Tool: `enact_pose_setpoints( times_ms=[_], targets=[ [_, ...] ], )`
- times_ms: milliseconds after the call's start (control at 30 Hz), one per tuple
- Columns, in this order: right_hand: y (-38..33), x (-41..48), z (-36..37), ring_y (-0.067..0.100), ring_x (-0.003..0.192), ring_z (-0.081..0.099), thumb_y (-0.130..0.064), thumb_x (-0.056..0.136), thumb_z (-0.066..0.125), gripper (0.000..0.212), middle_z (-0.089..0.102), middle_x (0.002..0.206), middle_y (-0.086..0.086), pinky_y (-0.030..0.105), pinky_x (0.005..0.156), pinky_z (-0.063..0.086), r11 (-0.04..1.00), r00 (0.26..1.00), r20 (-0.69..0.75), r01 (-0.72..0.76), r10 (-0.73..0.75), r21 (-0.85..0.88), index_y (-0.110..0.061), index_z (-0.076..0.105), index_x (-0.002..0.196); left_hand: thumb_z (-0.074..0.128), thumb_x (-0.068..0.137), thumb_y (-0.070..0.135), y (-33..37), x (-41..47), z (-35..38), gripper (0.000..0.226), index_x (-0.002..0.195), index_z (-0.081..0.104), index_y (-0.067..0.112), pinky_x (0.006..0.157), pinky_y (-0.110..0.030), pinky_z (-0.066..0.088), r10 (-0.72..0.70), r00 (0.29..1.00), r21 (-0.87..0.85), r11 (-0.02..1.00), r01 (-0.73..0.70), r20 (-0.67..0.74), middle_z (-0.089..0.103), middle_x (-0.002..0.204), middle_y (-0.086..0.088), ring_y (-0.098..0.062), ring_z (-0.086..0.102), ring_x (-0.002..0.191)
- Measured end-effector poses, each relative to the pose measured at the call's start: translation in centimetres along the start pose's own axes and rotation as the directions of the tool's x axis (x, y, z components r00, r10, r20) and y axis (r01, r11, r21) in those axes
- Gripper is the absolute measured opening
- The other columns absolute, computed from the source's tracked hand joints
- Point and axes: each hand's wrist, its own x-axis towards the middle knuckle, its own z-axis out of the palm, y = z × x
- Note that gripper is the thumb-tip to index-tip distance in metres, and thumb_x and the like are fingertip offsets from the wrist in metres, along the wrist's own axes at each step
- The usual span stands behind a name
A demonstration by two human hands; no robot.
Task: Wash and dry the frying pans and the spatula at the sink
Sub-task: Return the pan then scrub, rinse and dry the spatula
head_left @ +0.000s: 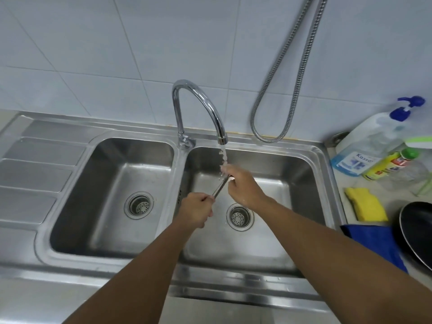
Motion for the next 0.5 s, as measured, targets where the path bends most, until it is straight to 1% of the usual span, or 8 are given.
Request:
enact_pose_setpoints(
  times_ms=[100, 200, 233, 300, 333, 367, 433, 500],
  targets=[
    [1.2, -1.4, -0.6, 0.023, 0.145, 0.035, 0.003, 0.094, 0.048, 0.050, 0.038, 0.156, 0.008, 0.029, 0.115, 0.030, 0.986, 0.965, -0.205, -0.148, 0.161, 0.077, -0.014, 0.054, 0.140, 0.052, 0.106, 0.026, 0.7, 0.1, 1.1, 0.026, 0.101, 0.074, 0.014, 0.046, -0.022, 0.042, 0.067, 0.998, 0.080, 0.995, -0.067, -0.004, 0.070, 0.073, -0.005, -0.013, 0.051, 0.051],
    [1.3, -1.3, -1.3, 0.023, 0.126, 0.050, -0.010, 0.098, 0.052, 0.051, 0.045, 0.143, 0.005, 0.025, 0.096, 0.043, 0.880, 0.860, -0.275, -0.331, 0.430, 0.341, -0.017, 0.042, 0.148, 0.049, 0.108, 0.026, 1.4, 0.1, 2.0, 0.029, 0.105, 0.074, 0.011, 0.053, -0.022, 0.041, 0.137, 0.989, 0.096, 0.987, -0.132, -0.047, 0.071, 0.074, -0.004, -0.010, 0.051, 0.052],
    [1.2, -1.0, -1.5, 0.022, 0.119, 0.054, -0.013, 0.100, 0.053, 0.053, 0.050, 0.136, 0.003, 0.026, 0.093, 0.046, 0.778, 0.824, -0.203, -0.374, 0.529, 0.505, -0.017, 0.038, 0.151, 0.049, 0.108, 0.027, 1.6, 0.1, 2.2, 0.029, 0.105, 0.074, 0.012, 0.055, -0.024, 0.042, 0.150, 0.987, 0.092, 0.985, -0.144, -0.060, 0.071, 0.074, -0.004, -0.010, 0.052, 0.053],
    [1.0, -0.3, -1.8, 0.021, 0.114, 0.062, -0.008, 0.102, 0.053, 0.053, 0.059, 0.126, 0.005, 0.033, 0.103, 0.050, 0.395, 0.805, 0.024, -0.316, 0.592, 0.863, -0.009, 0.035, 0.152, 0.049, 0.108, 0.028, 1.6, 0.1, 2.4, 0.029, 0.106, 0.074, 0.013, 0.059, -0.027, 0.043, 0.160, 0.984, 0.072, 0.985, -0.155, -0.074, 0.071, 0.073, -0.003, -0.012, 0.052, 0.054],
    [0.7, 0.0, -2.0, 0.024, 0.113, 0.066, -0.001, 0.102, 0.052, 0.048, 0.063, 0.126, 0.012, 0.038, 0.107, 0.049, 0.203, 0.820, 0.079, -0.232, 0.567, 0.951, -0.002, 0.039, 0.148, 0.050, 0.108, 0.028, 1.5, 0.0, 2.5, 0.029, 0.106, 0.075, 0.014, 0.061, -0.027, 0.044, 0.158, 0.984, 0.062, 0.986, -0.153, -0.077, 0.071, 0.072, -0.003, -0.012, 0.052, 0.054],
    [0.7, 0.4, -1.9, 0.027, 0.112, 0.069, 0.005, 0.101, 0.050, 0.043, 0.065, 0.126, 0.020, 0.041, 0.107, 0.050, 0.085, 0.829, 0.093, -0.168, 0.552, 0.982, 0.004, 0.042, 0.143, 0.051, 0.108, 0.030, 1.3, -0.1, 2.5, 0.028, 0.107, 0.076, 0.015, 0.064, -0.028, 0.044, 0.151, 0.985, 0.049, 0.988, -0.147, -0.081, 0.072, 0.072, -0.003, -0.011, 0.053, 0.053],
    [0.2, 1.1, -1.6, 0.031, 0.107, 0.072, 0.007, 0.100, 0.052, 0.043, 0.067, 0.121, 0.026, 0.043, 0.101, 0.055, 0.011, 0.834, 0.115, -0.144, 0.540, 0.990, 0.006, 0.042, 0.141, 0.052, 0.107, 0.031, 0.8, -0.4, 2.2, 0.028, 0.109, 0.076, 0.017, 0.066, -0.029, 0.044, 0.129, 0.987, 0.012, 0.992, -0.129, -0.100, 0.073, 0.073, -0.004, -0.012, 0.052, 0.053],
    [-0.7, 1.5, -1.3, 0.031, 0.104, 0.073, 0.001, 0.098, 0.060, 0.043, 0.070, 0.116, 0.024, 0.042, 0.093, 0.059, 0.016, 0.838, 0.143, -0.178, 0.526, 0.984, 0.002, 0.044, 0.138, 0.054, 0.107, 0.031, 0.3, -0.8, 1.6, 0.026, 0.109, 0.076, 0.018, 0.058, -0.027, 0.045, 0.114, 0.986, -0.021, 0.993, -0.118, -0.122, 0.073, 0.073, -0.004, -0.014, 0.052, 0.049]
  ],
)
